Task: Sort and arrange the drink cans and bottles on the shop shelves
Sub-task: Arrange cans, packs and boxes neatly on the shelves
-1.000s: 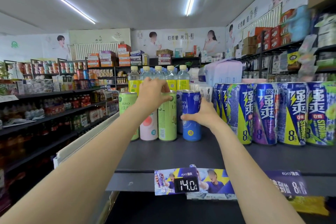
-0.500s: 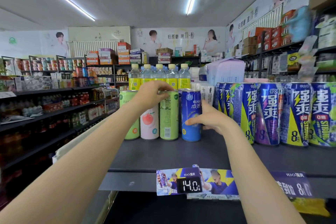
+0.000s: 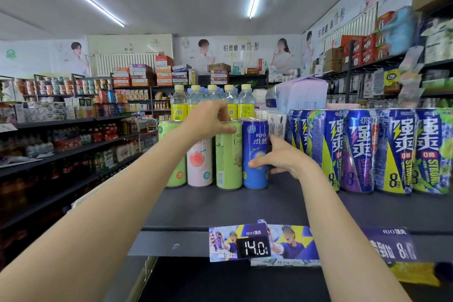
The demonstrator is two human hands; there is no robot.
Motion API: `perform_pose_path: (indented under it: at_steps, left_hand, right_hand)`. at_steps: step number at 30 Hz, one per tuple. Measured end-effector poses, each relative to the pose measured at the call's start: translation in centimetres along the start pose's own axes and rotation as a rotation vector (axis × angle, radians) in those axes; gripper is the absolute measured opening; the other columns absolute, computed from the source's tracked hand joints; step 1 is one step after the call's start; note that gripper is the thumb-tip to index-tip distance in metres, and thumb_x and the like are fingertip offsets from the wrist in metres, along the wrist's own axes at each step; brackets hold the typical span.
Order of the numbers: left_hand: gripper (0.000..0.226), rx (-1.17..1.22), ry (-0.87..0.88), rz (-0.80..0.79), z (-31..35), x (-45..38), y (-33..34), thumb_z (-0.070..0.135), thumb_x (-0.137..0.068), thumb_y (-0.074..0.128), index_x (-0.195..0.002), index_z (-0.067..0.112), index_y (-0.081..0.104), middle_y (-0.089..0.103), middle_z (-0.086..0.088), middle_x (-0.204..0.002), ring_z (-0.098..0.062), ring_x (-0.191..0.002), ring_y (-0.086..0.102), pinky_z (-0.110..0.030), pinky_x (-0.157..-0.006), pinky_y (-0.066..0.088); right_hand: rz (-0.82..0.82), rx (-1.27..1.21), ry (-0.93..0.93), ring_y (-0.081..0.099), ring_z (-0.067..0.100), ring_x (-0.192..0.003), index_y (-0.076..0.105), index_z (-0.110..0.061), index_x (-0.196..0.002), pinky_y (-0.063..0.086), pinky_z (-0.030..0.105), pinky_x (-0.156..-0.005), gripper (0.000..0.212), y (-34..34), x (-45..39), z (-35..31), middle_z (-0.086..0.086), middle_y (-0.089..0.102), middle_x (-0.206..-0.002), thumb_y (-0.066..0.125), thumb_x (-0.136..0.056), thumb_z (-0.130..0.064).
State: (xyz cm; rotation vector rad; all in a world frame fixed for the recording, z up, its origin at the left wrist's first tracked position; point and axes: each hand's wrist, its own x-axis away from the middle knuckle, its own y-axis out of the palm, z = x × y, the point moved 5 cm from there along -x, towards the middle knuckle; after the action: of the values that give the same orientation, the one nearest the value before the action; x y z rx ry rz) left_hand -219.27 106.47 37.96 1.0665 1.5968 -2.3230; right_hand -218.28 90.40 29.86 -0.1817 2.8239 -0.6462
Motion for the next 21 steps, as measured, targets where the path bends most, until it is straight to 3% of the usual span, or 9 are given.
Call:
perform_pose_path:
  at_steps: [3, 7, 9, 11, 14, 19, 21]
  left_hand:
    - [0.025, 0.119, 0.041, -0.138, -0.5, 0.2, -1.0, 0.021, -0.076, 0.075, -0.075, 0.018, 0.050, 0.065, -0.003, -0.108, -0.016, -0.102, 0.060, -0.030, -0.089, 0.046]
    - [0.023, 0.188, 0.071, -0.201, -0.9, 0.3, -1.5, 0.018, -0.079, 0.073, -0.091, 0.019, 0.053, 0.061, 0.000, -0.103, -0.014, -0.099, 0.060, -0.032, -0.092, 0.048]
    - [0.032, 0.091, 0.058, -0.188, -0.5, 0.2, -0.9, 0.033, -0.079, 0.071, -0.101, 0.018, 0.053, 0.058, 0.001, -0.103, -0.013, -0.096, 0.056, -0.028, -0.085, 0.046]
    - [0.041, -0.100, 0.068, -0.100, 0.1, -0.1, -0.3, 0.049, -0.076, 0.067, -0.098, 0.018, 0.052, 0.053, 0.001, -0.097, -0.014, -0.091, 0.050, -0.028, -0.080, 0.043]
    - [0.044, -0.330, 0.079, 0.017, 0.6, -0.3, 0.4, 0.054, -0.075, 0.066, -0.092, 0.018, 0.046, 0.049, 0.002, -0.096, -0.016, -0.091, 0.043, -0.037, -0.088, 0.036]
    - [0.032, -0.121, 0.127, -0.062, 0.8, -0.2, 0.3, 0.032, -0.077, 0.073, -0.091, 0.018, 0.048, 0.051, 0.001, -0.097, -0.017, -0.089, 0.049, -0.028, -0.075, 0.039]
    - [0.030, 0.015, 0.131, -0.113, 0.6, 0.2, -0.2, 0.024, -0.076, 0.075, -0.089, 0.016, 0.049, 0.054, 0.001, -0.097, -0.016, -0.093, 0.052, -0.026, -0.076, 0.039]
  right_hand:
    - [-0.004, 0.000, 0.004, 0.053, 0.016, -0.099, 0.042, -0.023, -0.111, 0.046, 0.039, -0.087, 0.051, 0.0, 0.1, 0.0, -0.005, 0.057, -0.102, 0.074, -0.076, -0.004]
    - [-0.016, -0.006, 0.005, 0.053, 0.017, -0.100, 0.042, -0.023, -0.110, 0.045, 0.038, -0.085, 0.050, 0.1, 0.2, -0.1, -0.003, 0.056, -0.104, 0.073, -0.076, -0.003]
    - [-0.016, -0.008, 0.005, 0.053, 0.016, -0.100, 0.042, -0.023, -0.109, 0.045, 0.037, -0.083, 0.049, 0.2, 0.2, -0.1, -0.003, 0.057, -0.105, 0.073, -0.076, -0.003]
    - [-0.010, -0.006, 0.003, 0.054, 0.016, -0.100, 0.042, -0.023, -0.111, 0.045, 0.035, -0.082, 0.050, 0.2, 0.2, -0.1, -0.003, 0.058, -0.107, 0.073, -0.076, -0.004]
    - [-0.006, -0.005, 0.003, 0.054, 0.017, -0.101, 0.042, -0.024, -0.112, 0.046, 0.038, -0.087, 0.052, 0.2, 0.2, -0.1, -0.002, 0.058, -0.109, 0.074, -0.076, -0.004]
    - [-0.009, -0.001, 0.002, 0.052, 0.017, -0.104, 0.039, -0.023, -0.111, 0.044, 0.041, -0.091, 0.051, 0.2, 0.2, -0.1, -0.002, 0.056, -0.110, 0.073, -0.076, -0.005]
    - [-0.009, -0.001, 0.007, 0.052, 0.018, -0.104, 0.039, -0.022, -0.111, 0.044, 0.040, -0.090, 0.051, 0.2, 0.2, -0.1, -0.002, 0.055, -0.111, 0.073, -0.077, -0.005]
